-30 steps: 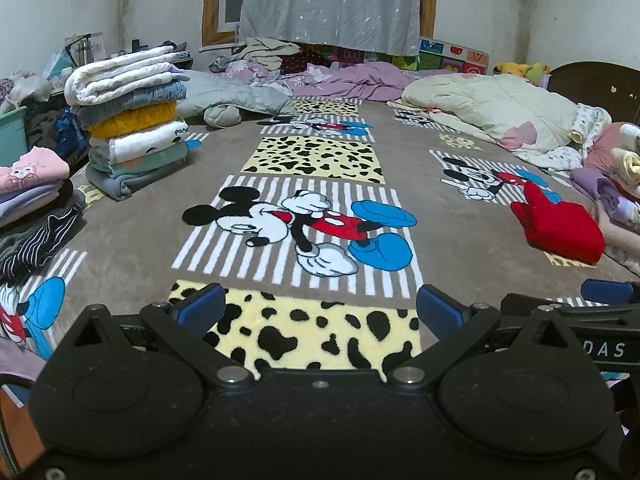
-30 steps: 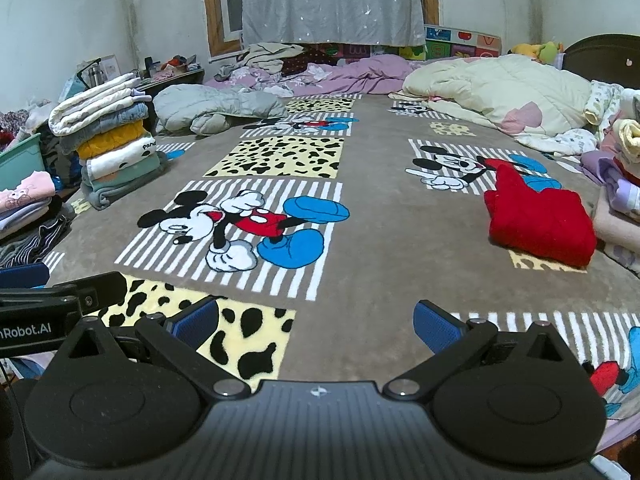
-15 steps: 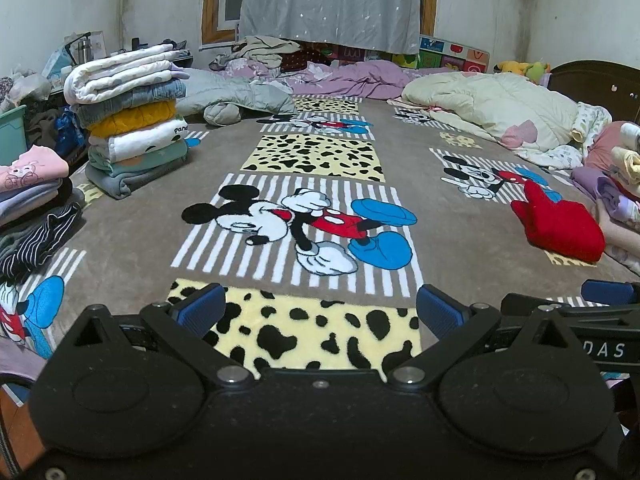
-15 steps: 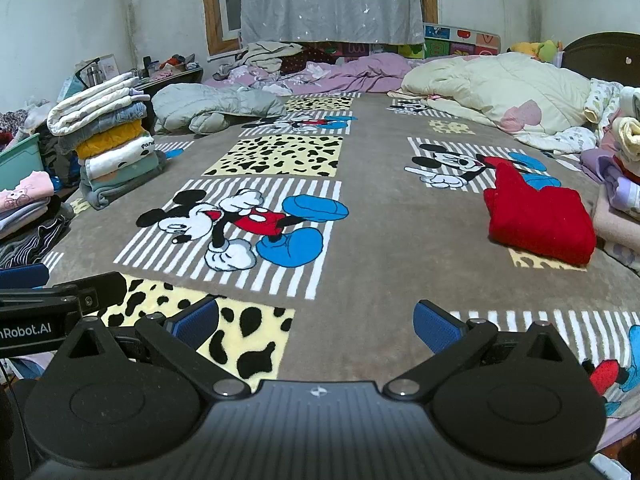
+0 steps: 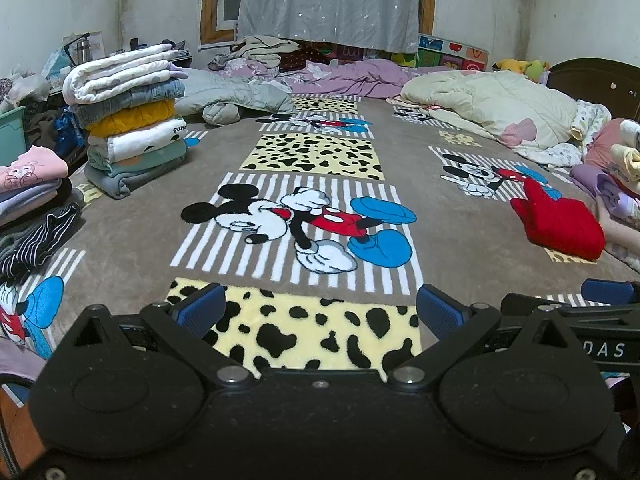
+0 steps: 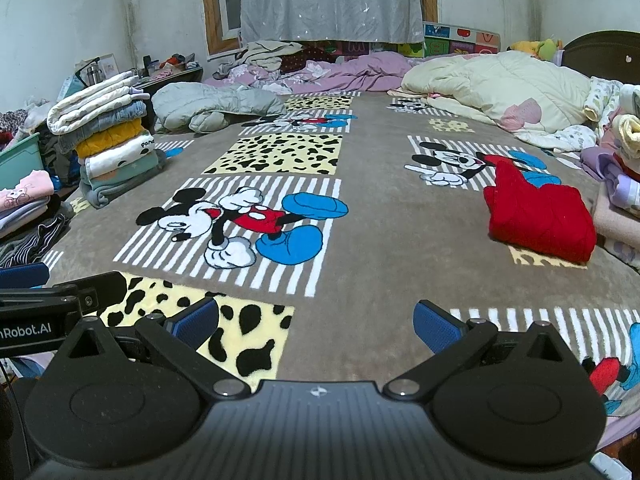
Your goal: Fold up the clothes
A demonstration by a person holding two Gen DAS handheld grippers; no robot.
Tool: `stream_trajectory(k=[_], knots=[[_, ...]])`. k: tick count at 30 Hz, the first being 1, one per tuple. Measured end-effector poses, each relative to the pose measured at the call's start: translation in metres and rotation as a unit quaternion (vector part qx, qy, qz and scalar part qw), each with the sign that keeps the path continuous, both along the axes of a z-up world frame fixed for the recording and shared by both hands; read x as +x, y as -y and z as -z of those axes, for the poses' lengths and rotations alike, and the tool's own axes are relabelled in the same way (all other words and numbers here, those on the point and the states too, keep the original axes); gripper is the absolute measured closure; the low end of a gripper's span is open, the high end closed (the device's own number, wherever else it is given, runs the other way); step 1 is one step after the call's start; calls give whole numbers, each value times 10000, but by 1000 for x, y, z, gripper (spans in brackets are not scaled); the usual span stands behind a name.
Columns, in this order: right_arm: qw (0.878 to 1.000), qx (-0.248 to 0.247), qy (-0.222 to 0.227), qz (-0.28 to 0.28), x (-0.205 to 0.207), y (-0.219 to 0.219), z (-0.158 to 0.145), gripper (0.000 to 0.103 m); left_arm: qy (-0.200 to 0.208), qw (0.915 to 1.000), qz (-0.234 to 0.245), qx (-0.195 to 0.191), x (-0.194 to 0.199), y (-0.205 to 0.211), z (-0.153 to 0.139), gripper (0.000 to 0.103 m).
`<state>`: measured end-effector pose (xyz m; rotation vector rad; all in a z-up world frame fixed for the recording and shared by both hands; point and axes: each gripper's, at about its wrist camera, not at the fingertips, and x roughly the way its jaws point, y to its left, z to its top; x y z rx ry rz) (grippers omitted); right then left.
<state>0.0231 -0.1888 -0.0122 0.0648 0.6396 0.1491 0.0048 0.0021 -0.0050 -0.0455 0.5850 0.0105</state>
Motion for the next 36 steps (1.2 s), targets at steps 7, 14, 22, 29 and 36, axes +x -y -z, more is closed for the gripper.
stream_trajectory(k=[7, 14, 22, 29, 36], knots=[[10000, 12, 8, -1, 2, 0, 1, 0, 6, 10000, -4, -6, 1, 0, 1, 0], [9999, 159, 32, -36, 5, 1, 7, 0, -53, 9998, 27, -167, 7, -5, 5, 0], [9975, 536, 102, -456, 27, -12, 13, 0, -16, 9987, -56, -506, 20, -28, 10, 0], [9901, 898, 505, -955, 63, -35, 15, 0, 341, 9913, -745, -1032, 42, -105, 8, 0], [9790, 1026, 875, -1531, 112, -66, 30, 0, 561, 9762, -1946, -771, 63, -210, -8, 0]])
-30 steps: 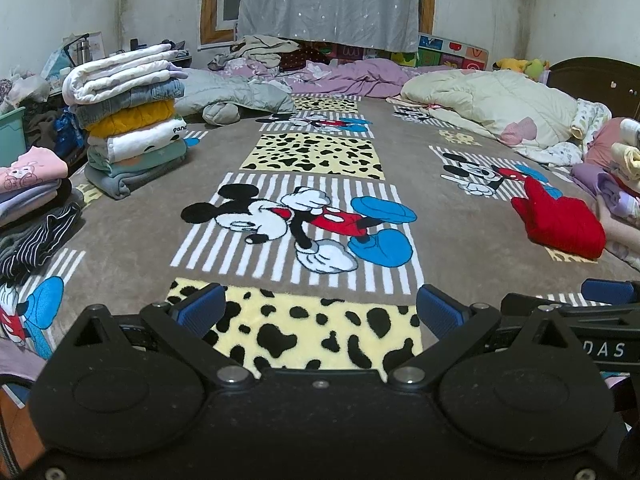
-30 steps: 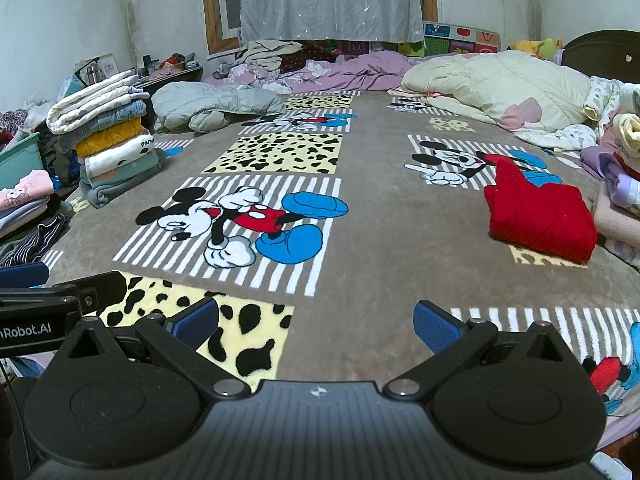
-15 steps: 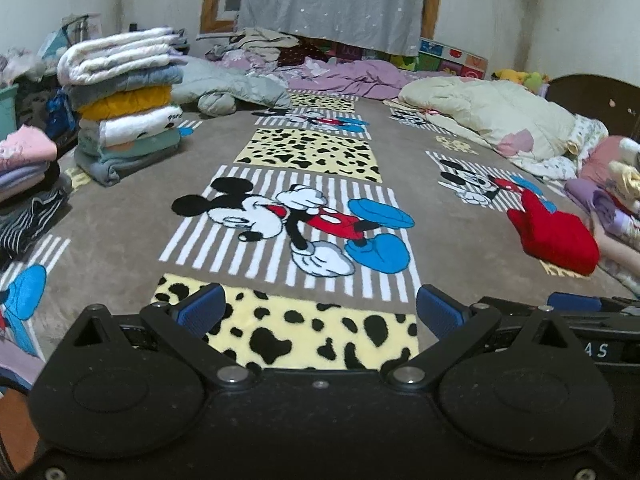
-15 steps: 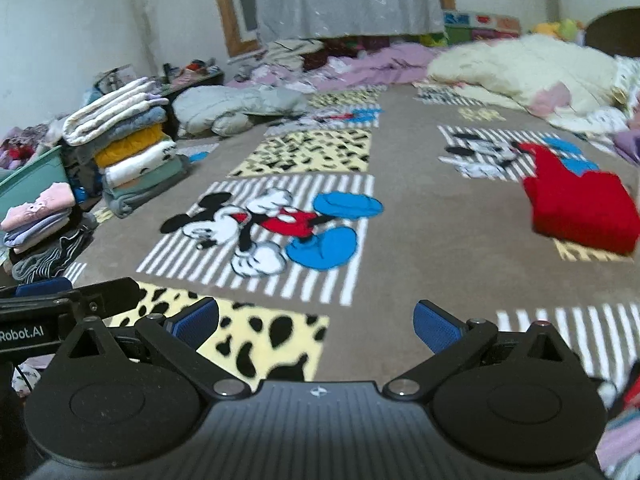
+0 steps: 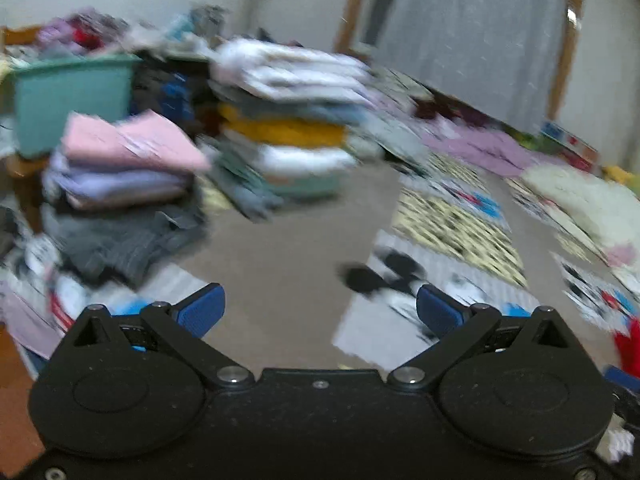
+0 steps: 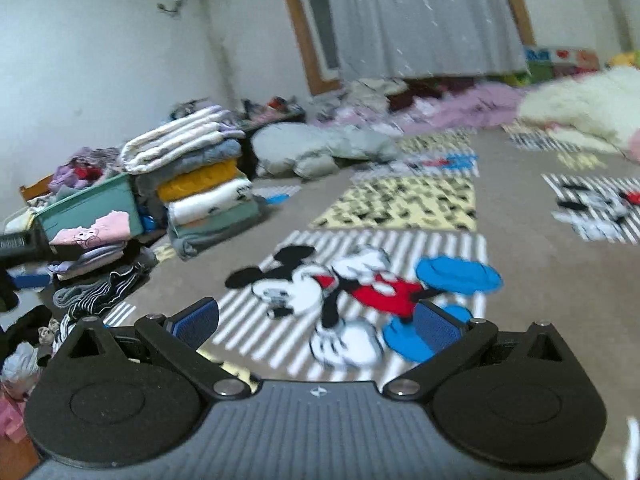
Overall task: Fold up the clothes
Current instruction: 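Move the left tool to the clothes pile and grasp the pink sweatshirt, then carry the pink sweatshirt with the left tool and lay it on the bed cover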
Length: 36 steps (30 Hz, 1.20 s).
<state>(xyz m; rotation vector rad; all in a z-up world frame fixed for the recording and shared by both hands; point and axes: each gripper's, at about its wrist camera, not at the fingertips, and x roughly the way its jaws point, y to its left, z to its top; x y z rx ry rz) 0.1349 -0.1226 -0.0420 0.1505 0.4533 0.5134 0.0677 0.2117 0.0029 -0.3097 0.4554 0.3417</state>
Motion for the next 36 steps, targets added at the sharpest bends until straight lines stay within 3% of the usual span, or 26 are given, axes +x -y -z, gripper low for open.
stream_trajectory(k=[5, 10, 12, 14, 18, 25, 31, 33, 36], knots=[[9966, -577, 326, -495, 30, -19, 21, 0, 65, 9967, -791, 152, 10, -66, -7, 1], [9978, -32, -365, -556, 58, -6, 60, 0, 242, 9897, -1407, 64, 13, -124, -10, 2], [9987, -212, -376, -286, 62, -5, 70, 0, 315, 9858, -1645, 99, 17, -141, -11, 4], [9985, -386, -392, -27, 67, -4, 80, 0, 394, 9811, -1889, 140, 21, -155, -12, 8], [9967, -432, -693, -24, 77, -6, 93, 0, 483, 9731, -2249, 140, 31, -186, -7, 19], [9960, -380, -800, -126, 80, -6, 98, 0, 358, 9675, -2501, 141, 46, -223, 15, 33], [9961, -331, -807, -135, 83, -6, 99, 0, 310, 9716, -2348, 20, 55, -237, 22, 55], [9961, -342, -805, -135, 83, -6, 99, 0, 262, 9732, -2285, -7, 57, -238, 21, 76], [9961, -293, -817, -145, 82, -5, 99, 0, 233, 9747, -2221, 94, 57, -231, 13, 88]])
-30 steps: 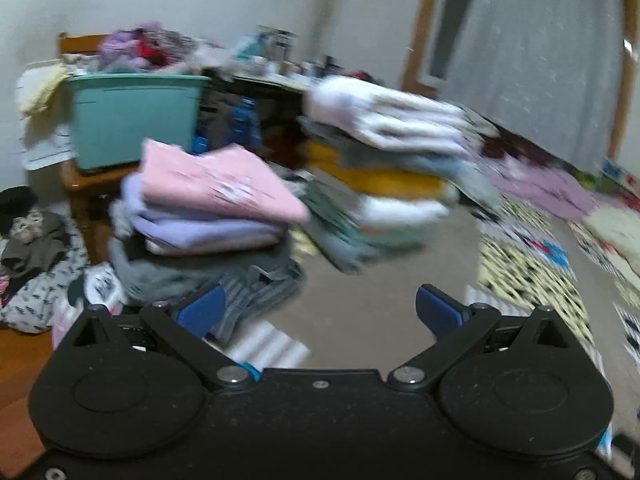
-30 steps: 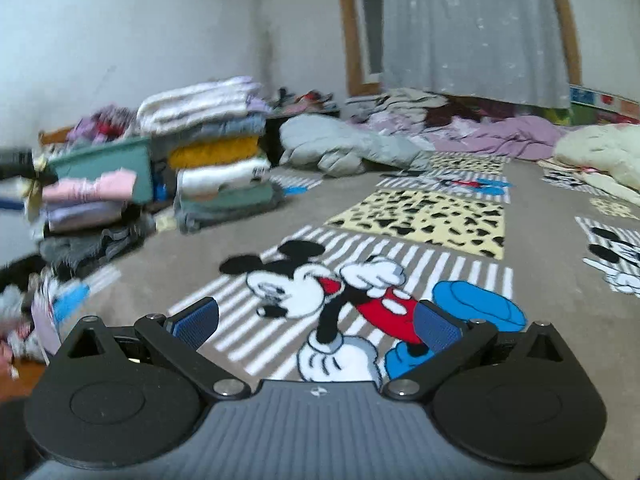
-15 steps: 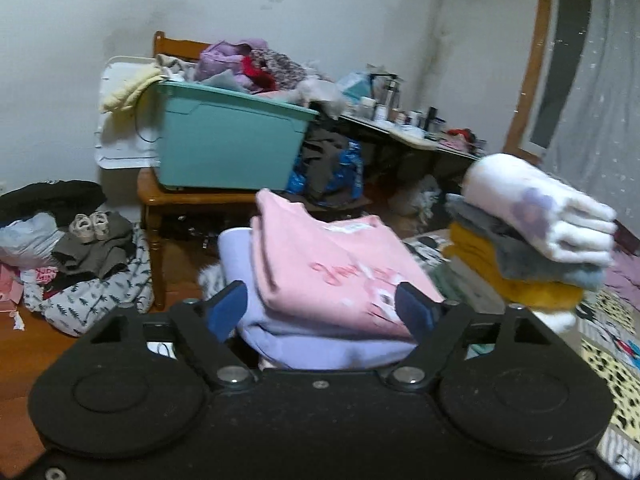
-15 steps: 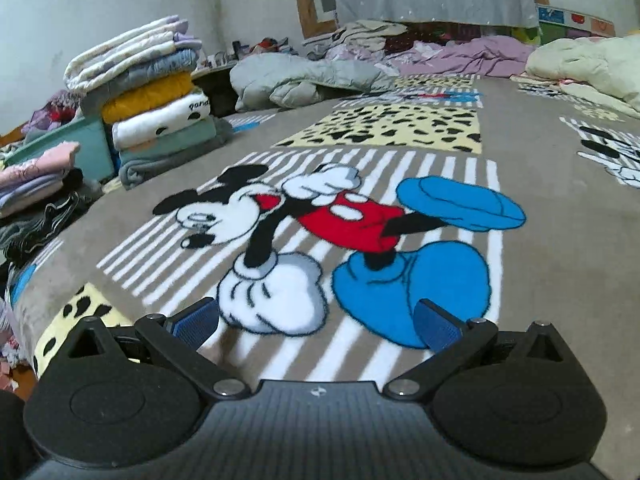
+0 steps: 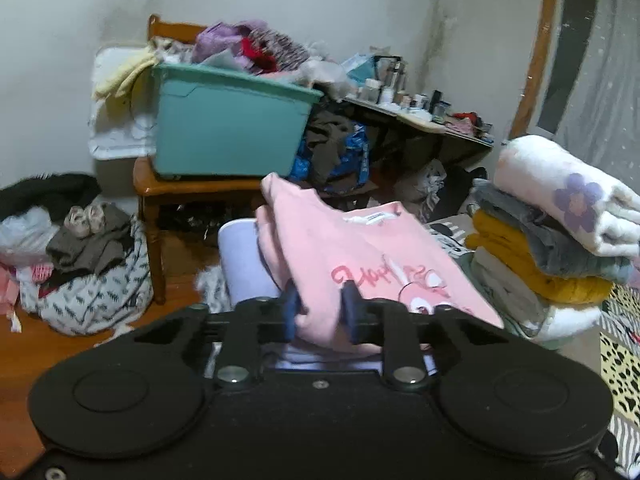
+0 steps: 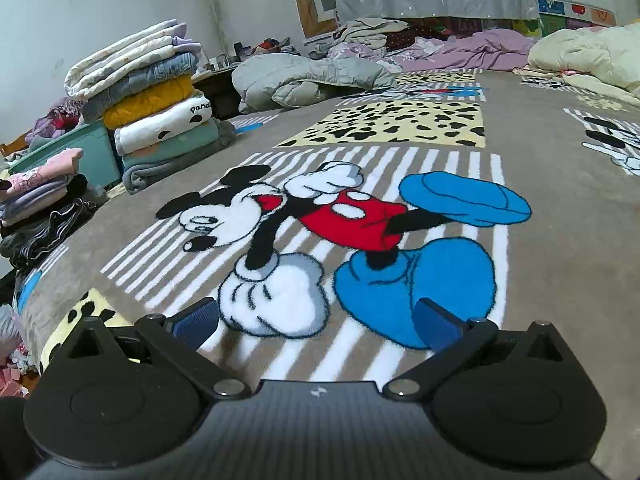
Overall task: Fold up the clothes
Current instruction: 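Carry the pink sweatshirt with the left tool and lay it on the bed cover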
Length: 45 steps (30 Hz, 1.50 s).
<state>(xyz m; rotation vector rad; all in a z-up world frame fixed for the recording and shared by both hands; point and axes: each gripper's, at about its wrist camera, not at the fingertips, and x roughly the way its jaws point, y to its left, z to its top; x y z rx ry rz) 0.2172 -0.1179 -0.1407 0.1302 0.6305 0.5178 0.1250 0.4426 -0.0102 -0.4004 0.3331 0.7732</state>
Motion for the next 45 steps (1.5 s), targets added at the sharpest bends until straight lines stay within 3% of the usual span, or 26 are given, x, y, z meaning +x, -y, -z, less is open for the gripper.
stream_trajectory(k=[5, 15, 19, 23, 30, 33, 39, 41, 45], knots=[[9998, 176, -67, -14, 1, 5, -1, 0, 111, 9997, 214, -69, -3, 20, -17, 91], [9977, 603, -297, -12, -2, 28, -8, 0, 648, 9914, 1139, 47, -5, 101, -84, 92], [9969, 670, -401, 43, -4, 46, -11, 0, 879, 9830, 1574, -342, -7, 135, -97, 92], [9941, 914, -568, 115, -8, 68, -11, 0, 833, 9725, 2017, -811, 4, 172, -94, 92], [9814, 1621, -992, 254, -6, 104, -4, 0, 543, 9468, 2812, -1468, 56, 254, -76, 92], [9774, 1811, -1044, 318, -3, 115, 0, 0, 550, 9292, 3219, -1732, 94, 298, -77, 92], [9722, 2025, -1019, 583, 4, 140, 0, 0, 1160, 8869, 4014, -1971, 148, 376, -106, 93], [9690, 2129, -1011, 747, 6, 150, 0, 0, 1141, 8793, 4194, -1946, 155, 392, -105, 93], [9637, 2235, -938, 1118, 7, 174, 0, 0, 592, 8688, 4488, -2008, 155, 409, -55, 92]])
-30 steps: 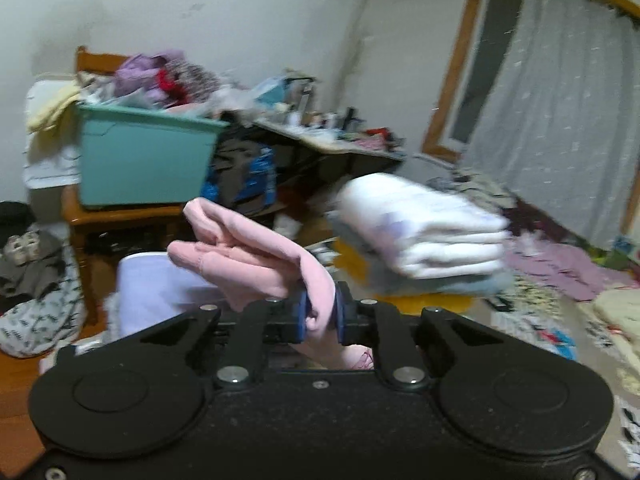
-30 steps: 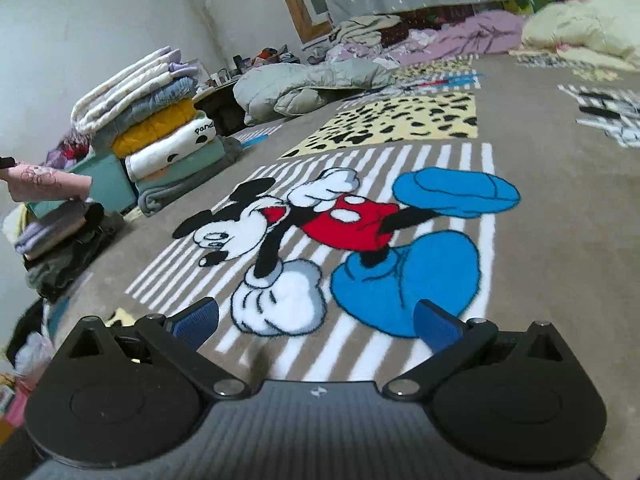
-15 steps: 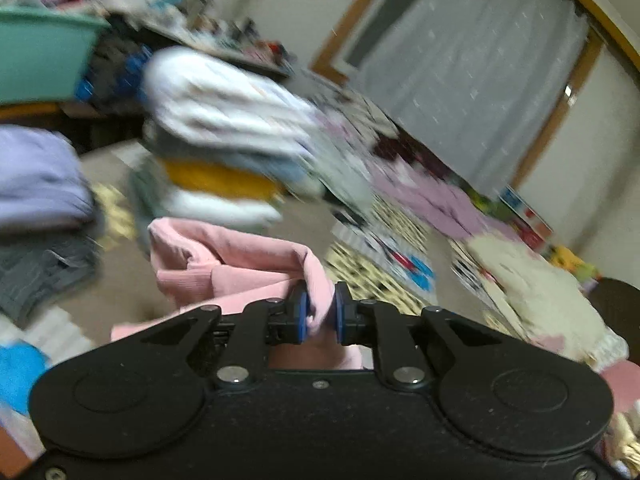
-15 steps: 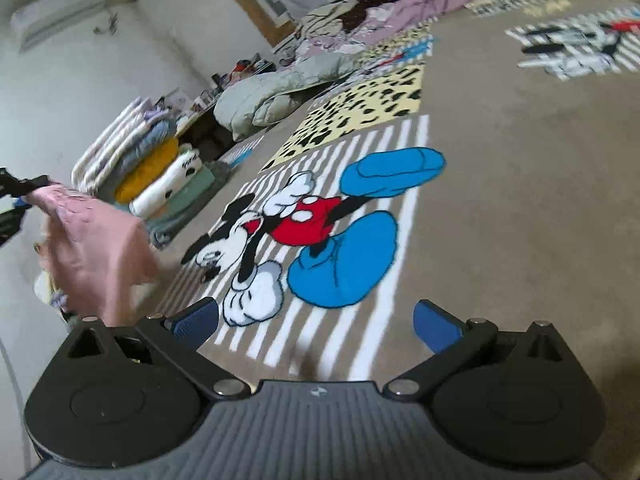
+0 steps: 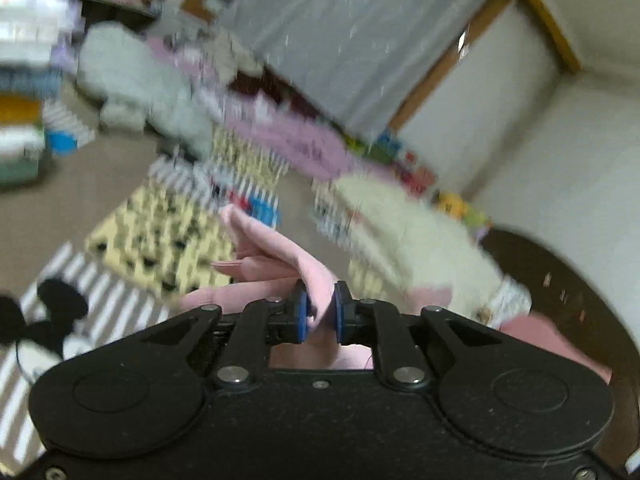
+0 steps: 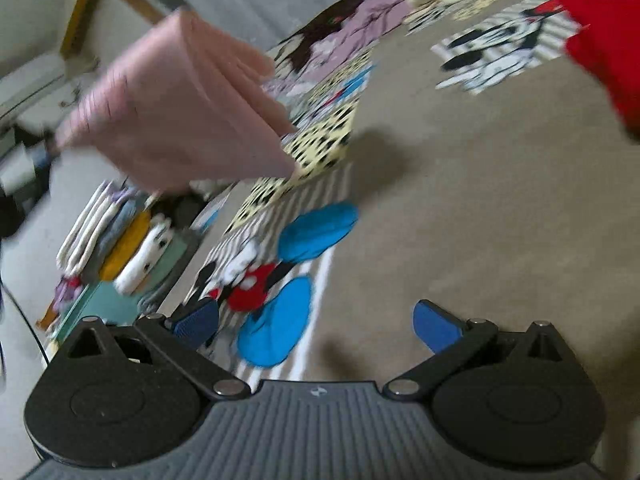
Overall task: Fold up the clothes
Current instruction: 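Carry the pink sweatshirt with the left tool and lay it on the bed cover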
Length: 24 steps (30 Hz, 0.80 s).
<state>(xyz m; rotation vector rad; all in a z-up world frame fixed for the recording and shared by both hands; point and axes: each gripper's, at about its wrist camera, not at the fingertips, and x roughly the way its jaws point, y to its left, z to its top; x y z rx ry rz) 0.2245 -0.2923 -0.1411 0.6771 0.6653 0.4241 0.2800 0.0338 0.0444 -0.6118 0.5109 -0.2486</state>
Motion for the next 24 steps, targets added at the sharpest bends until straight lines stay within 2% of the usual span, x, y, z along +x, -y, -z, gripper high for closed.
stream_trajectory(k=[3, 5, 7, 8, 10, 12, 14, 17, 21, 24], knots=[[9998, 0, 12, 203, 0, 14, 0, 0, -648, 9973, 278, 224, -3, 5, 61, 92], [9995, 8, 18, 325, 0, 23, 0, 0, -1197, 9909, 423, 447, -8, 2, 107, 92], [9993, 46, -1, 371, 0, 28, 2, 0, -1382, 9870, 569, 594, -22, -3, 137, 91], [9993, 59, -6, 380, 0, 29, 3, 0, -1383, 9866, 572, 653, -29, -7, 143, 90], [9994, 43, -11, 351, 2, 30, 5, 0, -1358, 9878, 558, 524, -39, -18, 147, 85], [9996, -21, 6, 298, 6, 27, 6, 0, -1323, 9889, 476, 472, -44, -27, 146, 65], [9997, -89, 15, 222, 9, 25, 6, 0, -1220, 9908, 355, 460, -45, -33, 144, 57], [9999, -90, 16, 94, 21, 18, 6, 0, -1137, 9928, 219, 299, -42, -39, 141, 53], [9999, 24, -95, -57, 42, 15, 6, 0, -1193, 9927, 170, 60, -29, -41, 153, 47], [9997, 30, -174, -173, 60, 11, 6, 0, -1279, 9914, 210, -192, -14, -41, 162, 46]])
